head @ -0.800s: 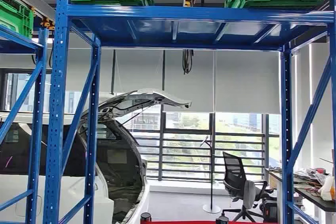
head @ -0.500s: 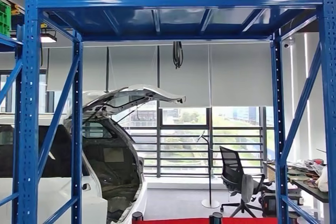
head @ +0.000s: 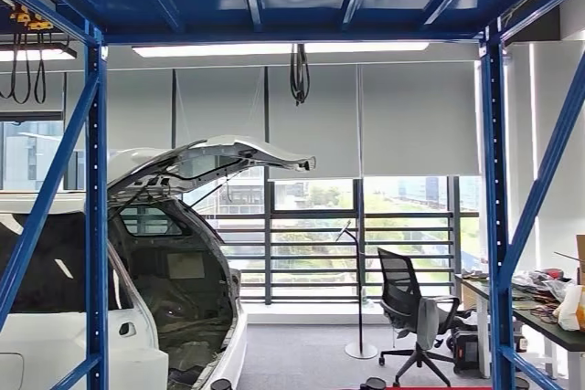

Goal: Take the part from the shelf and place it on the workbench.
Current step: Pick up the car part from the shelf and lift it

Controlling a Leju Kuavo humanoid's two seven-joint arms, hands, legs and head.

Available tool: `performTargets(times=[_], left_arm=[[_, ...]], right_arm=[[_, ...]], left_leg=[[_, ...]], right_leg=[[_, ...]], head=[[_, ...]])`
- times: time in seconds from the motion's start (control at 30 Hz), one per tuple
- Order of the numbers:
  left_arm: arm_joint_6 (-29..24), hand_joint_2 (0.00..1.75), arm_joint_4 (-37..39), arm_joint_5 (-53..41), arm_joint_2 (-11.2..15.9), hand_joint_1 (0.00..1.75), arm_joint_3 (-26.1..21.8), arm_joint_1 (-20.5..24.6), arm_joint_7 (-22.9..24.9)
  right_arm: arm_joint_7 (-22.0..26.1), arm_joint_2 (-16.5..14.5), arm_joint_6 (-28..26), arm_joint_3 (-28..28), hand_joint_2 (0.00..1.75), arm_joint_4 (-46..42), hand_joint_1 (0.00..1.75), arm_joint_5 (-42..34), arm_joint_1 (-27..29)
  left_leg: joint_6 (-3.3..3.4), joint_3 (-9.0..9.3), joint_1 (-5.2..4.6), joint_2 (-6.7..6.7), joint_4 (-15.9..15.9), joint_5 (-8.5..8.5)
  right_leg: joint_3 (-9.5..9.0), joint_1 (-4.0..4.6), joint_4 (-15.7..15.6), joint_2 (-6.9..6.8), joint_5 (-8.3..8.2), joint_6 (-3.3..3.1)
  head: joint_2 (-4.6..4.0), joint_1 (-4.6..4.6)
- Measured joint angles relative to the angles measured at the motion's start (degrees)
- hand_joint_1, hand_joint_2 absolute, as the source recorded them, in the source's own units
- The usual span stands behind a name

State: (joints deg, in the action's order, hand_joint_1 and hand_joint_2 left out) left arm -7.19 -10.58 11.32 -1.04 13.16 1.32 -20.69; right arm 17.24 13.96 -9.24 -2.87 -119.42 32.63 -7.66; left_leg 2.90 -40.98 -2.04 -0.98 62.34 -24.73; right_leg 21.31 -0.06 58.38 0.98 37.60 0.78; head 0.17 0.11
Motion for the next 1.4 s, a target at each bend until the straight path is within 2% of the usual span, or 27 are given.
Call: performTargets(times=[0.03,0.07,0.1,0.13,0.17,0.2,0.23,0.27,0.3,0.33,0.4,0.43,0.47,0.53,0.57,0.6,0.67,0.7,0.73,0.77,0.83,0.87,0.9,0.97,1.1,1.27,1.4], left_arm=[[-0.1,0.0,0.0,0.0,0.0,0.0,0.0,0.1,0.0],[-0.1,0.0,0.0,0.0,0.1,0.0,0.1,0.2,0.0],[-0.2,0.0,0.0,0.0,0.1,0.0,0.1,0.3,0.0],[-0.2,0.0,0.0,0.0,0.1,0.0,0.2,0.3,0.0],[-0.2,0.0,0.0,0.0,0.0,0.0,0.2,0.4,0.1],[-0.2,0.0,0.0,0.0,0.0,0.0,0.3,0.4,0.1],[-0.2,0.0,0.0,0.0,-0.1,0.0,0.3,0.4,0.1],[-0.2,0.0,0.0,0.0,-0.1,0.0,0.3,0.4,0.1],[-0.3,0.0,0.0,0.1,-0.2,0.0,0.3,0.4,0.2],[-0.3,0.0,0.0,0.1,-0.2,0.0,0.3,0.4,0.2],[-0.4,0.0,0.1,0.2,-0.2,0.0,0.3,0.5,0.3],[-0.4,0.0,0.2,0.2,-0.2,0.0,0.3,0.6,0.3],[-0.4,0.0,0.2,0.2,-0.2,0.0,0.3,0.6,0.3],[-0.4,0.0,0.2,0.2,-0.2,0.0,0.3,0.7,0.2],[-0.4,0.0,0.2,0.2,-0.2,0.0,0.3,0.7,0.2],[-0.4,0.0,0.2,0.2,-0.2,0.0,0.3,0.8,0.2],[-0.4,0.0,0.2,0.2,-0.2,0.0,0.3,0.9,0.2],[-0.4,0.0,0.2,0.2,-0.2,0.0,0.3,0.9,0.2],[-0.4,0.0,0.2,0.2,-0.2,0.0,0.3,0.8,0.1],[-0.4,0.0,0.2,0.2,-0.2,0.0,0.3,0.8,0.1],[-0.4,0.0,0.2,0.2,-0.2,0.0,0.3,0.8,0.1],[-0.4,0.0,0.2,0.2,-0.2,0.0,0.3,0.9,0.1],[-0.4,0.0,0.2,0.2,-0.2,0.0,0.3,0.9,0.1],[-0.4,0.0,0.2,0.2,-0.2,0.0,0.3,0.9,0.0],[-0.6,0.0,0.2,0.6,-0.2,0.0,0.3,0.6,0.0],[-0.6,0.0,0.2,0.7,-0.1,0.0,0.3,0.6,-0.1],[-0.6,0.0,0.2,0.7,-0.1,0.0,0.3,0.6,-0.3]], right_arm=[[0.0,0.0,0.0,0.0,0.0,-0.1,0.0,0.1,0.0],[0.0,0.0,0.0,0.0,0.0,-0.1,0.0,0.1,0.0],[-0.1,0.0,0.0,0.0,0.0,-0.1,0.0,0.2,0.0],[-0.1,0.0,0.1,0.0,0.0,0.0,0.0,0.2,0.0],[-0.2,0.0,0.1,0.0,0.0,0.0,0.0,0.2,0.0],[-0.2,0.0,0.2,0.0,0.0,0.1,0.0,0.2,0.0],[-0.2,0.0,0.2,0.0,0.0,0.1,0.0,0.2,0.0],[-0.3,0.0,0.2,0.0,0.0,0.1,0.0,0.2,0.0],[-0.3,0.0,0.2,0.1,0.0,0.1,0.0,0.1,0.0],[-0.3,0.0,0.2,0.1,0.0,0.1,0.0,0.1,0.0],[-0.4,-0.1,0.3,0.1,0.0,0.2,0.0,0.0,0.0],[-0.4,-0.1,0.4,0.1,0.0,0.2,0.0,0.0,0.0],[-0.4,-0.1,0.4,0.1,0.0,0.1,0.0,0.0,0.0],[-0.4,-0.1,0.4,0.1,0.0,-0.2,0.0,-0.1,-0.1],[-0.4,-0.2,0.5,0.1,0.0,-0.3,0.0,-0.2,-0.2],[-0.4,-0.2,0.5,0.1,0.0,-0.4,0.0,-0.3,-0.2],[-0.4,-0.3,0.6,0.1,0.0,-0.5,0.0,-0.4,-0.2],[-0.4,-0.3,0.6,0.1,0.0,-0.5,0.0,-0.5,-0.1],[-0.4,-0.4,0.7,0.1,0.0,-0.5,0.0,-0.6,-0.1],[-0.4,-0.5,0.8,0.1,0.0,-0.5,0.0,-0.7,0.0],[-0.4,-0.6,1.1,0.1,0.0,-0.5,0.0,-1.1,0.0],[-0.4,-0.6,1.4,0.1,0.0,-0.5,0.0,-1.4,0.0],[-0.4,-0.6,1.7,0.1,0.0,-0.6,0.0,-1.8,0.1],[-0.5,-0.7,2.9,0.1,0.0,-0.6,0.0,-3.6,0.3],[-0.9,-0.6,5.5,0.2,0.0,-0.5,0.0,-8.6,1.0],[-0.9,0.0,10.0,1.3,0.0,-0.1,0.0,-15.5,2.2],[-1.1,0.8,11.6,2.6,1.75,0.7,0.0,-17.6,3.5]], left_leg=[[0.21,1.14,0.22,-0.01,-1.0,-0.36],[0.3,2.44,0.57,-0.04,-2.1,-0.66],[0.31,3.72,0.89,-0.06,-3.0,-1.0],[0.29,4.88,1.18,-0.06,-3.7,-1.45],[0.19,5.98,1.48,-0.1,-4.1,-2.0],[0.01,7.14,1.79,-0.16,-4.3,-2.71],[-0.22,8.4,2.12,-0.26,-4.4,-3.57],[-0.54,9.76,2.44,-0.37,-4.5,-4.55],[-0.97,11.12,2.71,-0.48,-4.5,-5.62],[-1.38,12.4,2.88,-0.56,-4.4,-6.63],[-2.29,13.71,2.94,-0.76,-4.2,-8.25],[-2.64,13.95,2.93,-0.81,-4.1,-8.69],[-2.97,13.97,2.93,-0.85,-4.2,-8.87],[-3.41,13.82,3.03,-0.56,-3.4,-9.05],[-3.6,13.04,3.05,-0.34,-1.8,-9.54],[-3.78,11.63,3.08,-0.11,1.0,-10.66],[-4.13,7.36,3.08,0.13,8.0,-13.88],[-4.23,5.44,3.08,0.16,10.6,-14.92],[-4.27,4.28,3.08,0.18,11.4,-14.83],[-4.22,4.1,3.08,0.21,10.2,-13.4],[-3.97,6.15,3.06,0.31,3.3,-8.3],[-3.81,7.21,2.97,0.37,0.0,-6.49],[-3.63,7.93,2.82,0.44,-2.3,-5.54],[-3.34,8.1,2.55,0.48,-3.5,-5.25],[-3.14,8.22,2.45,0.39,-3.8,-4.66],[-2.77,8.23,2.39,0.38,-3.8,-4.69],[-2.61,8.23,2.32,0.39,-3.8,-4.77]], right_leg=[[1.41,-0.04,2.8,-0.05,-1.56,0.36],[3.77,-0.04,6.5,-0.1,-2.91,0.7],[6.74,-0.1,10.5,-0.15,-3.3,0.96],[9.82,-0.18,13.6,-0.16,-2.33,1.22],[12.5,-0.3,15.3,-0.19,-0.05,1.51],[14.63,-0.45,15.7,-0.24,2.54,1.82],[16.1,-0.63,14.8,-0.3,4.3,2.16],[16.95,-0.84,12.9,-0.37,4.24,2.51],[17.32,-1.05,10.1,-0.49,1.75,2.84],[17.56,-1.25,6.9,-0.66,-3.09,3.07],[17.86,-1.31,2.8,-0.93,-10.91,2.43],[18.11,-1.22,2.2,-0.98,-12.78,1.79],[18.09,-1.1,2.3,-0.92,-12.63,1.06],[17.67,-1.17,1.9,-0.88,-12.58,0.27],[17.31,-1.24,1.6,-0.92,-12.44,-0.04],[16.98,-1.29,1.4,-0.99,-12.26,-0.33],[16.62,-1.17,1.3,-1.11,-11.82,-0.8],[16.5,-1.1,1.3,-1.11,-11.62,-0.93],[16.35,-1.04,1.3,-1.08,-11.45,-0.97],[16.13,-1.01,1.3,-1.01,-11.28,-0.95],[15.49,-1.0,1.3,-0.91,-10.91,-0.75],[15.18,-1.0,1.2,-0.9,-10.8,-0.58],[15.05,-1.0,1.1,-0.9,-10.75,-0.33],[14.99,-0.96,1.0,-0.9,-10.67,0.17],[14.7,-0.93,0.6,-0.88,-10.8,-0.08],[14.29,-0.96,-0.1,-0.87,-11.1,0.45],[14.25,-1.0,-0.3,-0.87,-11.12,0.7]], head=[[0.01,-0.01],[0.0,-0.02],[-0.01,-0.03],[-0.02,-0.04],[-0.02,-0.04],[-0.02,-0.04],[-0.03,-0.04],[-0.03,-0.04],[-0.04,-0.04],[-0.04,-0.06],[-0.04,0.01],[-0.03,0.04],[-0.03,0.09],[-0.02,0.07],[-0.03,0.07],[-0.04,0.07],[-0.04,0.07],[-0.04,0.07],[-0.04,0.07],[-0.04,0.07],[-0.04,0.07],[-0.04,0.07],[-0.04,0.06],[-0.03,0.05],[-0.04,0.05],[-0.04,0.04],[-0.04,0.04]])
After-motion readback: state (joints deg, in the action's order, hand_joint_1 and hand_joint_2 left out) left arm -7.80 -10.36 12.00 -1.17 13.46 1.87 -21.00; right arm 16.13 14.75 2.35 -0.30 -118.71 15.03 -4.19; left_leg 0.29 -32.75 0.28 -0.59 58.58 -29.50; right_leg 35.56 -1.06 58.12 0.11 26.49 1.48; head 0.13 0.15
